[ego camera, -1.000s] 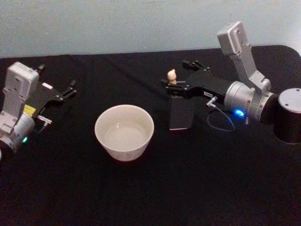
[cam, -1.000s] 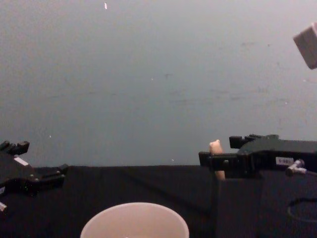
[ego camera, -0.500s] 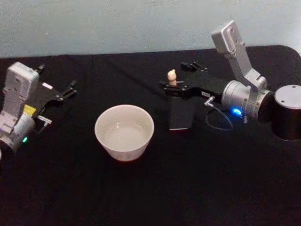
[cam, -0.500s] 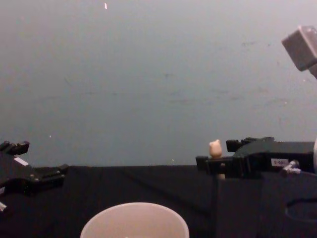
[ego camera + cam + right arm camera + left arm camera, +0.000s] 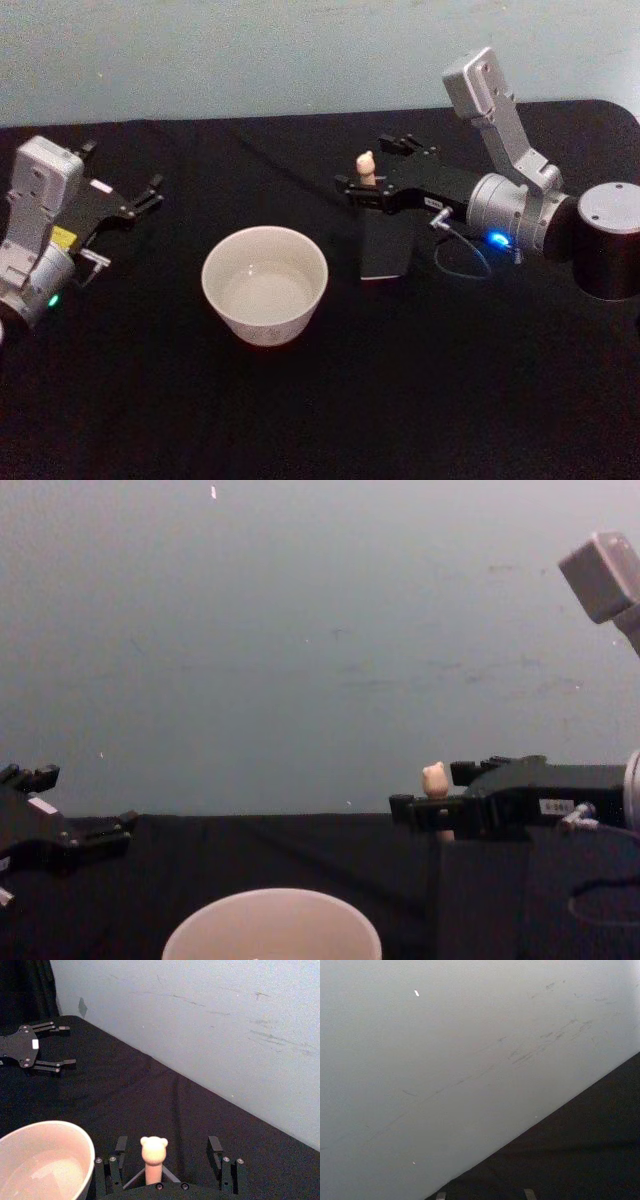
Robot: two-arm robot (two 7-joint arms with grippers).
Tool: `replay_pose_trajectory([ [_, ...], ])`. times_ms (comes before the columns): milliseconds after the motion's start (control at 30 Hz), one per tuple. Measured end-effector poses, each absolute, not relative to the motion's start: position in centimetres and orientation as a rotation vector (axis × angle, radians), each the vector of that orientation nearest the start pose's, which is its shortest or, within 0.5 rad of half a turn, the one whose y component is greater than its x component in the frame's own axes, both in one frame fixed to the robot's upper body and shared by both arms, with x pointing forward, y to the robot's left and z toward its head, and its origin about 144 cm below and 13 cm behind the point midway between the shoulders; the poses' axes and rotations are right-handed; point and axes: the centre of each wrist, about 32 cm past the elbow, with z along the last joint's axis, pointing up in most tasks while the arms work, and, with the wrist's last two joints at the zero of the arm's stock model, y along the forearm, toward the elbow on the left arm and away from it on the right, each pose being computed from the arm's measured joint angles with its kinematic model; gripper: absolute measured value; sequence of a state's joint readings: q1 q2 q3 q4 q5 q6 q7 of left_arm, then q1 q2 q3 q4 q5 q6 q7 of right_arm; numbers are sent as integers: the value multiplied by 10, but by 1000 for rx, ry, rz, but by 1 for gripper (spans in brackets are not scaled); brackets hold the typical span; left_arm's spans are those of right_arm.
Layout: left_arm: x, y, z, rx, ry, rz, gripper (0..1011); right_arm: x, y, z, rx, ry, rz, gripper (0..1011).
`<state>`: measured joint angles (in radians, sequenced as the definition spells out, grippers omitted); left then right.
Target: Pick up the stirring spoon with one hand, stir inside the cup, then place it back in its original position.
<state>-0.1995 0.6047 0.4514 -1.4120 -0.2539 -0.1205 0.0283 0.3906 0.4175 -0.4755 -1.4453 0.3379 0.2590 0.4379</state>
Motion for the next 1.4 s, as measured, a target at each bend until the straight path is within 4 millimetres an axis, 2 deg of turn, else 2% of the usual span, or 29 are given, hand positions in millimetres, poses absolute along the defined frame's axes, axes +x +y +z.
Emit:
replay_pose_trajectory([
  [167, 489, 310, 1140, 305, -285, 1248, 1001, 539, -230, 1207, -283, 13, -786, 1000],
  [367, 489, 310, 1140, 304, -285, 1248, 1001, 539, -230, 1207, -282, 14, -787, 890],
  [467, 489, 310, 1140, 304, -285, 1248, 1001, 539, -230, 1207, -281, 14, -787, 789],
  [533, 489, 310, 1140, 304, -285, 1248, 1001, 539, -230, 1207, -281, 15, -787, 759],
  [567, 489, 310, 1140, 304, -285, 1248, 1001, 539, -230, 1207, -281, 15, -787, 695],
  [733, 489, 310, 1140, 304, -285, 1248, 1001, 539, -230, 1207, -281, 15, -787, 564],
  [800, 489, 310, 1140, 305, -285, 1248, 1001, 539, -230, 1207, -280, 15, -787, 477],
  [833, 489, 310, 1140, 304, -285, 1248, 1001, 539, -230, 1207, -280, 16, -787, 477],
  [900, 489, 310, 1140, 304, -285, 1248, 1001, 539, -230, 1207, -280, 16, -787, 390],
  [933, 489, 310, 1140, 305, -285, 1248, 1001, 539, -230, 1207, -280, 16, -787, 390],
  [967, 489, 310, 1140, 304, -285, 1248, 1001, 539, -230, 1207, -280, 16, -787, 312],
  [1100, 489, 310, 1140, 304, -285, 1248, 1001, 539, -230, 1207, -280, 16, -787, 218],
  [1400, 489, 310, 1140, 304, -285, 1248, 1001, 539, -230, 1207, -276, 16, -784, 211],
])
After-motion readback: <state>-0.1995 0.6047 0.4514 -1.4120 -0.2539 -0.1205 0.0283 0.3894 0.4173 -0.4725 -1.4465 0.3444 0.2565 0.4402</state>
